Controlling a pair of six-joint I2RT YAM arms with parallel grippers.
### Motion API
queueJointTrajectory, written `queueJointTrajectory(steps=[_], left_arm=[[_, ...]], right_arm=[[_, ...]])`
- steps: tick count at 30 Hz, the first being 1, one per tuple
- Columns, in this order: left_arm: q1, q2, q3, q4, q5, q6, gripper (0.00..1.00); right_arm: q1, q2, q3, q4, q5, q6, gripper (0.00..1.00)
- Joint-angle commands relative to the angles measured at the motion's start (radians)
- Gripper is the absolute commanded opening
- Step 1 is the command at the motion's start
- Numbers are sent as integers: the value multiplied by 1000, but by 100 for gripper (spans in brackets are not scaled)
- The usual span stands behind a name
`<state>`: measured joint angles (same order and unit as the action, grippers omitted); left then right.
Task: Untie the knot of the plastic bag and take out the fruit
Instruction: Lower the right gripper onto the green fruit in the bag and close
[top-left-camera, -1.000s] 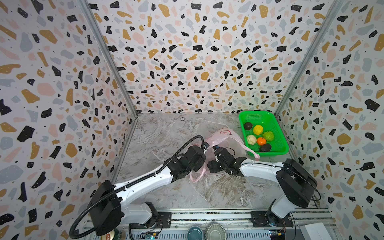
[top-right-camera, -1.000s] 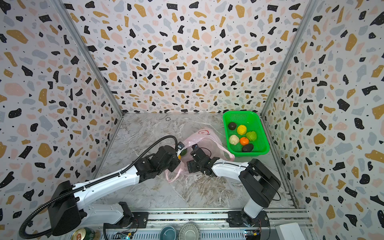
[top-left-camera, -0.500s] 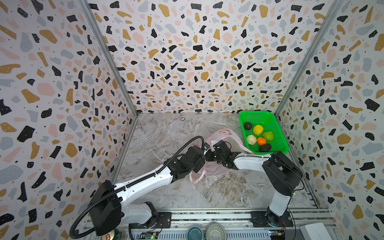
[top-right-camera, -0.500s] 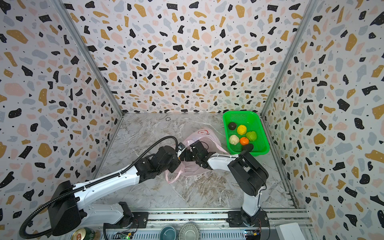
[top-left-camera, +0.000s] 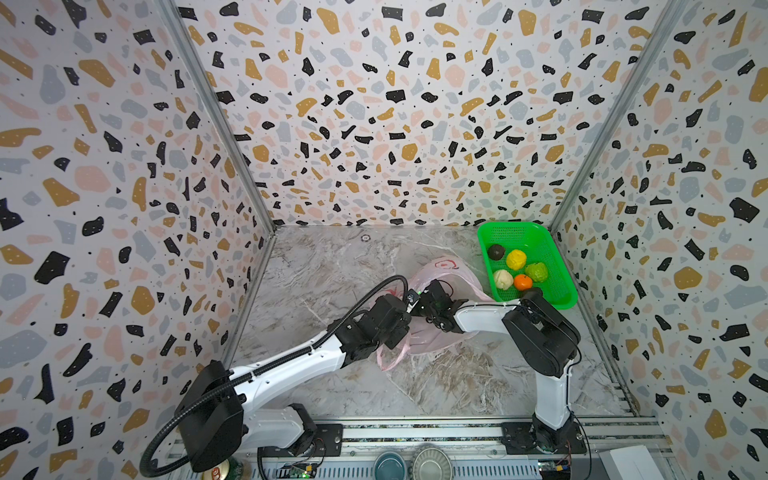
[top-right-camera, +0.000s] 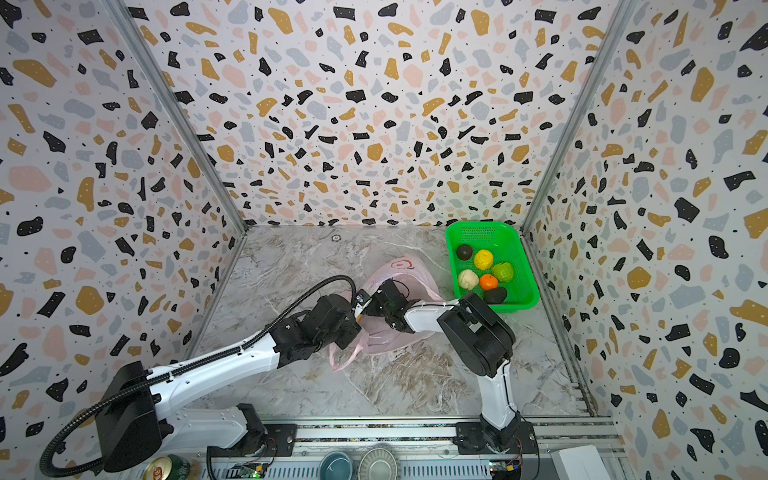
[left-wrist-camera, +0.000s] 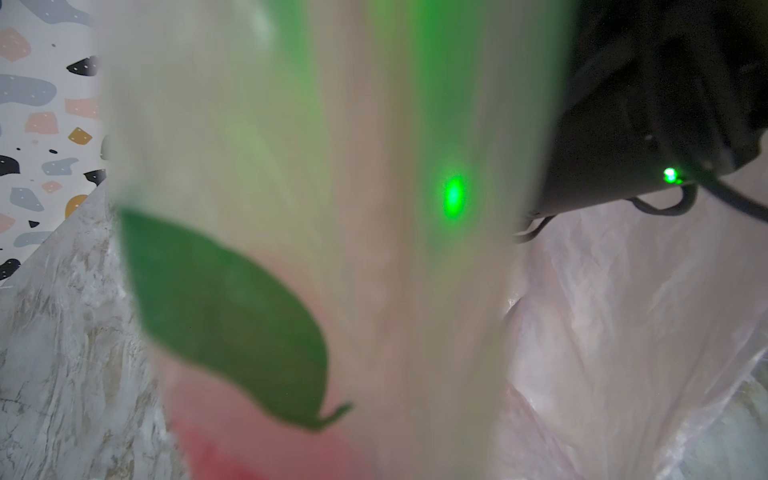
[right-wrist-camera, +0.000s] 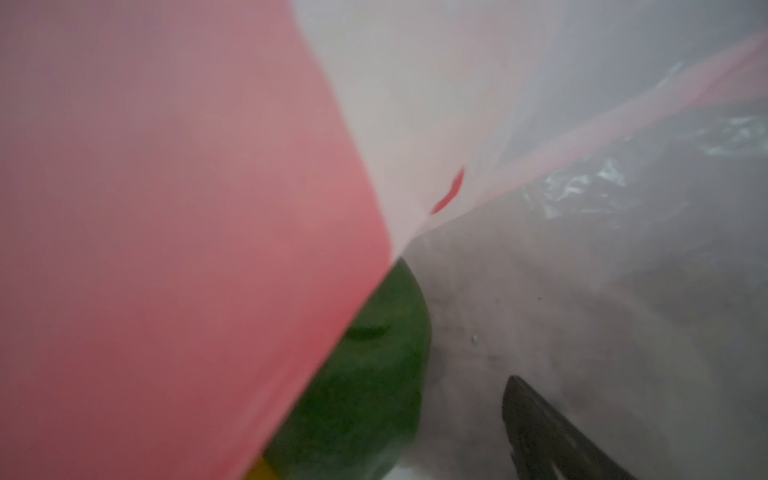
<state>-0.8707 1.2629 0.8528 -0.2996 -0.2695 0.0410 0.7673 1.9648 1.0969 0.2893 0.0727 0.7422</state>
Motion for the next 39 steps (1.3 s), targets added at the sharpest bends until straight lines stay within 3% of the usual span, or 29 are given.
queueJointTrajectory(steps=[1, 13, 18, 22, 26, 28, 35, 39], left_arm=[[6, -36, -15, -14, 3, 0, 0], [5, -79, -65, -15, 64, -33, 0], [6, -86, -76, -28, 98, -36, 0], [6, -104, -83, -39, 69, -32, 0], [6, -131, -83, -26, -28, -42, 0], [5, -135, -83, -11, -40, -41, 0], [6, -82, -43, -13, -34, -35, 0], [5, -80, -43, -3, -25, -33, 0]], right_arm=[[-9, 4, 56, -84, 90, -1, 92], [-34, -134, -85, -142, 168, -21, 83], [-39, -205, -151, -151, 198, -34, 66], [-40, -247, -191, -148, 200, -37, 58], [-39, -265, -212, -128, 188, -47, 53], [-38, -259, -209, -118, 176, -61, 57], [-43, -192, -109, -115, 126, -149, 89], [-56, -143, -55, -120, 102, -158, 98]])
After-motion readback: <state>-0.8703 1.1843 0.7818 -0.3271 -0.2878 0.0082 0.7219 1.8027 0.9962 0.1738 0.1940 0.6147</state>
